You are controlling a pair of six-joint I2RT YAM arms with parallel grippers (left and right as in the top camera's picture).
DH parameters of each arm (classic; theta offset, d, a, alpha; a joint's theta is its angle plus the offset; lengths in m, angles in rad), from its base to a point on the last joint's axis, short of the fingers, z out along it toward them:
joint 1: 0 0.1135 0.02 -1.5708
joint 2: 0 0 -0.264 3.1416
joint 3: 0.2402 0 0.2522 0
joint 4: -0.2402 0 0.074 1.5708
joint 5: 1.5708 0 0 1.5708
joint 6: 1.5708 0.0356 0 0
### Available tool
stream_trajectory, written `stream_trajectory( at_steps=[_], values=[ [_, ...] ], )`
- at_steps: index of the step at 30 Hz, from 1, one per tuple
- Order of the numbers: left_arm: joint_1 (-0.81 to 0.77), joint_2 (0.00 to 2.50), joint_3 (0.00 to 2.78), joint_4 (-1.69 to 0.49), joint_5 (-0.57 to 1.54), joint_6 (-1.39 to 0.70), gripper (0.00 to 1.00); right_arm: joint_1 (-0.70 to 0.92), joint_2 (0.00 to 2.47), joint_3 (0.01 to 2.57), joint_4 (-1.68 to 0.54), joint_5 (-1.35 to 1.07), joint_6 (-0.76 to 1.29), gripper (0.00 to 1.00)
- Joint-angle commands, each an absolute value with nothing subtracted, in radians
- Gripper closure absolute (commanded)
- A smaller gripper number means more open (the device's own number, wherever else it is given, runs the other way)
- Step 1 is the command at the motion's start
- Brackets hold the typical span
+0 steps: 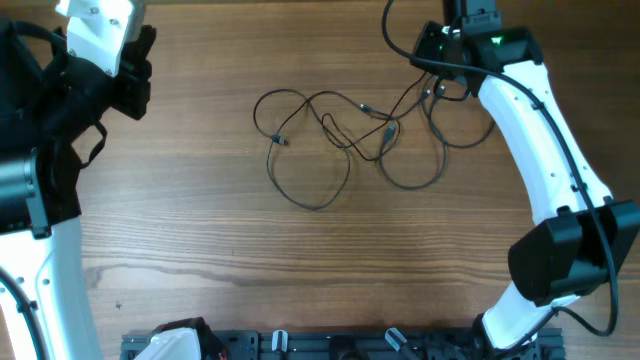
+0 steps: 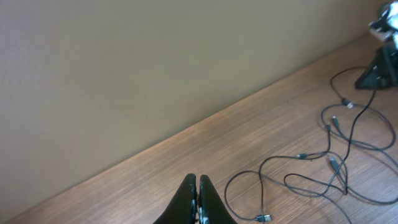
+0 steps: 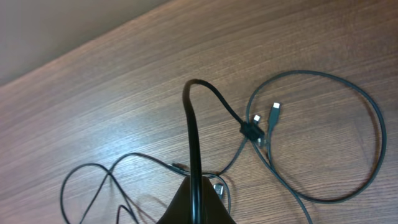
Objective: Untangle cables
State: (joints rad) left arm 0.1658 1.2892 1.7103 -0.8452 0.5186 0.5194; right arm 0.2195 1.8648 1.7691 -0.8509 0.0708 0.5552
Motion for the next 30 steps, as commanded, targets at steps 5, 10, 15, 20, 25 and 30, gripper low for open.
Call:
stream_trajectory(
  at_steps=[5,10,15,20,25,30],
  values=[
    [0.169,1.336,1.719,-0.850,0.620,0.479,0.92,0.223,1.881,1.762,-0.842,0.078,0.549,0.95],
    [0.168,1.371,1.719,-0.856,0.653,0.477,0.94,0.223,1.882,1.762,-0.826,0.005,0.492,0.95],
    [0.167,1.405,1.719,-0.868,0.701,0.478,0.93,0.223,1.882,1.762,-0.770,-0.084,0.384,0.95],
    [0.167,1.437,1.719,-0.863,0.725,0.478,0.94,0.223,1.882,1.762,-0.781,-0.107,0.378,0.34],
    [0.167,1.461,1.719,-0.854,0.751,0.478,0.94,0.231,1.882,1.762,-0.827,-0.193,0.304,0.14],
    [0.167,1.468,1.719,-0.853,0.752,0.478,0.94,0.282,1.884,1.762,-0.874,-0.259,0.231,0.12]
  ],
)
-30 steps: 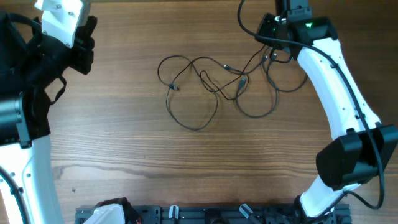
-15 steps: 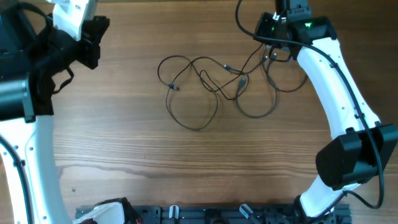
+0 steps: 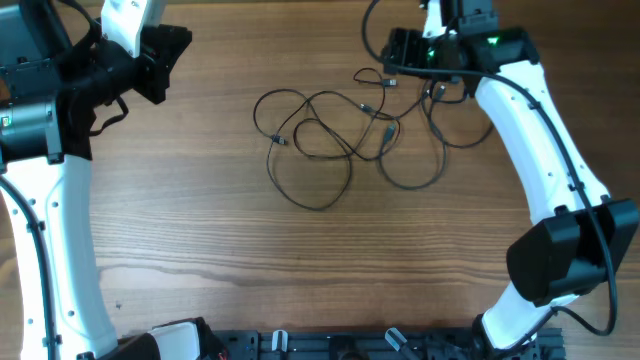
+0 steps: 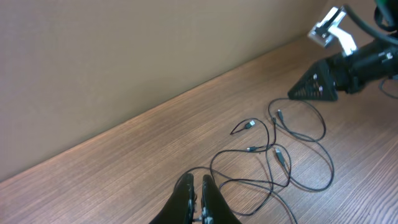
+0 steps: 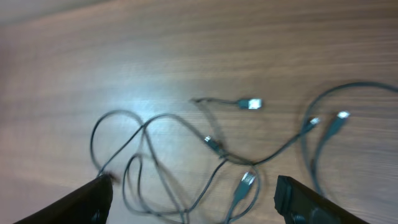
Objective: Untangle cables
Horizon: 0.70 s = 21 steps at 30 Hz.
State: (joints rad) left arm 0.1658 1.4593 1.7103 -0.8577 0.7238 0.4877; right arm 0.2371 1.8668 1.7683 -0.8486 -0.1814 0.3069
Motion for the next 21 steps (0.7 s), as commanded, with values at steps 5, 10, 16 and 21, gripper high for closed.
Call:
stream_trajectory(
  at_steps=[5,10,16,21],
  values=[
    [0.167,1.468,1.719,-0.852,0.771,0.478,0.93,0.347,1.909,1.762,-0.946,-0.300,0.147,0.12],
    [0.165,1.468,1.719,-0.853,0.774,0.478,0.93,0.393,1.954,1.761,-0.969,-0.276,0.139,0.14],
    [0.165,1.468,1.719,-0.855,0.774,0.478,0.89,0.398,2.024,1.761,-1.024,-0.210,0.109,0.26],
    [0.165,1.468,1.719,-0.860,0.806,0.479,0.84,0.398,2.077,1.761,-1.027,-0.211,0.085,0.34]
  ],
)
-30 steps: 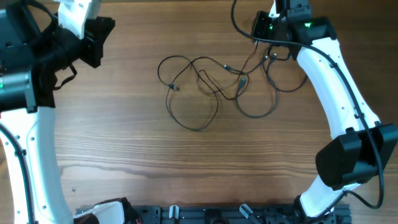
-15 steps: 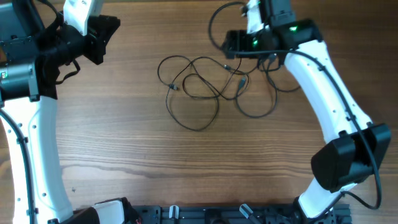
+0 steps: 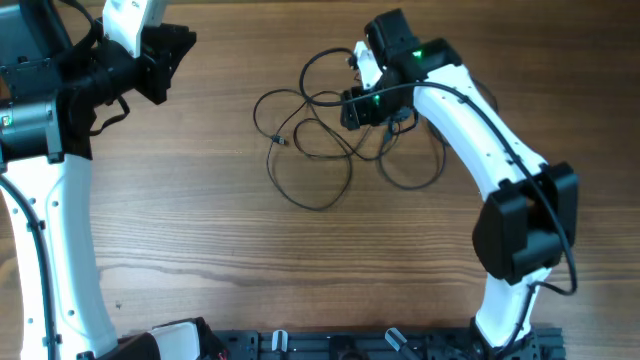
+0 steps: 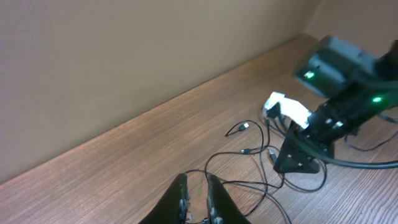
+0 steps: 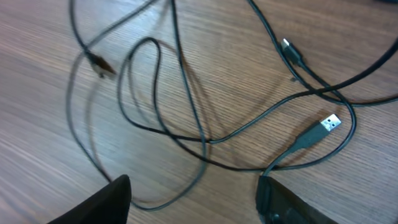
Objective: Untangle cables
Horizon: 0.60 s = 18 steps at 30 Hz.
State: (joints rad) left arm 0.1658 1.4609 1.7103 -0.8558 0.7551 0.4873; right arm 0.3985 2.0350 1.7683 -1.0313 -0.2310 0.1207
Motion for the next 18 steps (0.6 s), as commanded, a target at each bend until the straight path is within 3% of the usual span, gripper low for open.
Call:
stream_trajectory(
  at_steps=[1,12,18],
  values=[
    [0.165,1.468,1.719,-0.863,0.821,0.479,0.82,0.398,2.086,1.761,-1.022,-0.212,0.084,0.33],
    [0.114,1.564,1.719,-0.924,0.839,0.493,0.83,0.406,2.108,1.761,-0.999,-0.284,0.051,0.32],
    [0.038,1.690,1.719,-0.923,0.731,0.492,0.84,0.413,2.108,1.761,-0.986,-0.293,0.047,0.27]
  ],
)
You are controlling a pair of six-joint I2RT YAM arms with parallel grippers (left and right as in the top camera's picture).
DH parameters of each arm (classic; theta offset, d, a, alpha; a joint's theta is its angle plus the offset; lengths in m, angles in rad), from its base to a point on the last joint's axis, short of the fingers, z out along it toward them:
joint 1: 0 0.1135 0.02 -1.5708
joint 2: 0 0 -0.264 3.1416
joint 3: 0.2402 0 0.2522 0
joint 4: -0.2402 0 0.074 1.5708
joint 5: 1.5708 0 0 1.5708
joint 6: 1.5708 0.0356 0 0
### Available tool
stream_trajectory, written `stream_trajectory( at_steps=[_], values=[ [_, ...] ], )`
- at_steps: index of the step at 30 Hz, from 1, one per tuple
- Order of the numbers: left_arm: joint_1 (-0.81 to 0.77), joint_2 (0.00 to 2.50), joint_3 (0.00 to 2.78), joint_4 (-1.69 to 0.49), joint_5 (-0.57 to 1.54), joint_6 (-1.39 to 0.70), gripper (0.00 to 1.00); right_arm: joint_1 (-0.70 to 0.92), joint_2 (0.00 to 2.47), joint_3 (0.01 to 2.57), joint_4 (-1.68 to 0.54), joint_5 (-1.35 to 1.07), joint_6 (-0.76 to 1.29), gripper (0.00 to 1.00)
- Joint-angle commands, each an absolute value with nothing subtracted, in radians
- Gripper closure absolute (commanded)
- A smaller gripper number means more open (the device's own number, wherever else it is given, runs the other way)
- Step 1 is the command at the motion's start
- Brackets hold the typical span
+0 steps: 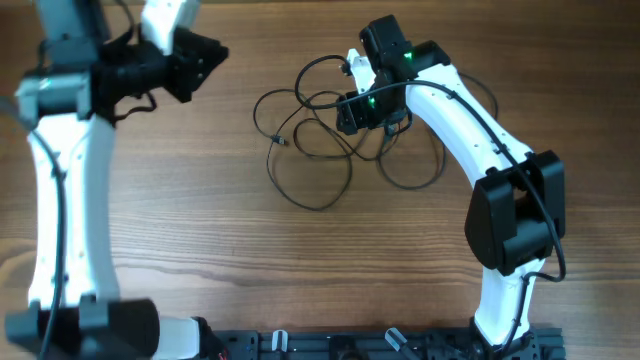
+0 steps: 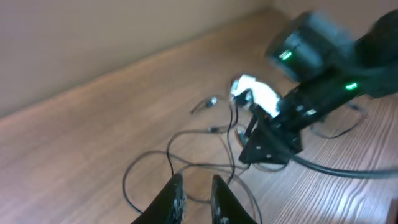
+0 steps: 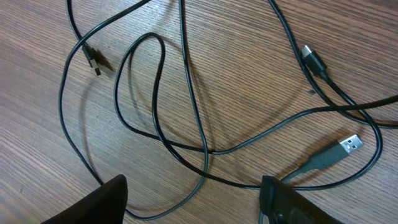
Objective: Untangle cables
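Several thin dark cables point(image 1: 330, 140) lie tangled in loops on the wooden table point(image 1: 200, 240). My right gripper point(image 1: 362, 108) hovers over the middle of the tangle. In the right wrist view the right gripper point(image 3: 196, 208) is wide open, with crossed strands and bare wood between its fingers point(image 3: 106, 199). A silver USB plug point(image 3: 348, 144) lies to the right and a small plug point(image 3: 93, 60) to the upper left. My left gripper point(image 1: 208, 52) hangs at the back left, apart from the cables. Seen from its own wrist, the left gripper point(image 2: 196, 199) has jaws slightly parted and empty.
The back wall point(image 2: 93, 37) rises behind the table's far edge. A black rack point(image 1: 330, 345) runs along the near edge. The right arm's white links point(image 1: 480, 130) cross above the right-hand loops of cable.
My left gripper has moved right and lower toward the tangle, its jaws a little wider. The right gripper stays open over the same crossed strands, barely shifted.
At first my left gripper was shut at the far left, and the right gripper sat with fingers together beyond the cables' right end. Then the right one was wide open there, then over the tangle's middle. The left jaws parted slightly and now hang nearer the cables.
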State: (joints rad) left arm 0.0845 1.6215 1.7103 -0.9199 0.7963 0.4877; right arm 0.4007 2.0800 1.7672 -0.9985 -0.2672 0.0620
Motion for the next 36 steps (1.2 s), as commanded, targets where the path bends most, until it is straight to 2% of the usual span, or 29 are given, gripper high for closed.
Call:
stream_trajectory(
  at_steps=[1,7,15,22,29,36],
  values=[
    [0.021,1.714,1.719,-0.920,0.704,0.492,0.84,0.415,2.108,1.761,-0.975,-0.289,0.050,0.24],
    [-0.076,1.782,1.719,-0.870,0.461,0.459,0.88,0.422,2.108,1.761,-0.913,-0.244,0.055,0.22],
    [-0.125,1.798,1.718,-0.860,0.323,0.429,0.92,0.422,2.108,1.760,-0.895,-0.244,0.045,0.21],
    [-0.125,1.802,1.682,-0.810,0.236,0.358,0.94,0.422,2.108,1.759,-0.894,-0.248,-0.007,0.19],
    [-0.150,1.802,1.542,-0.706,0.239,0.346,0.93,0.422,2.109,1.741,-0.892,-0.274,-0.061,0.17],
    [-0.155,1.802,1.530,-0.677,0.245,0.328,0.92,0.423,2.109,1.674,-0.839,-0.328,-0.053,0.18]
  ],
)
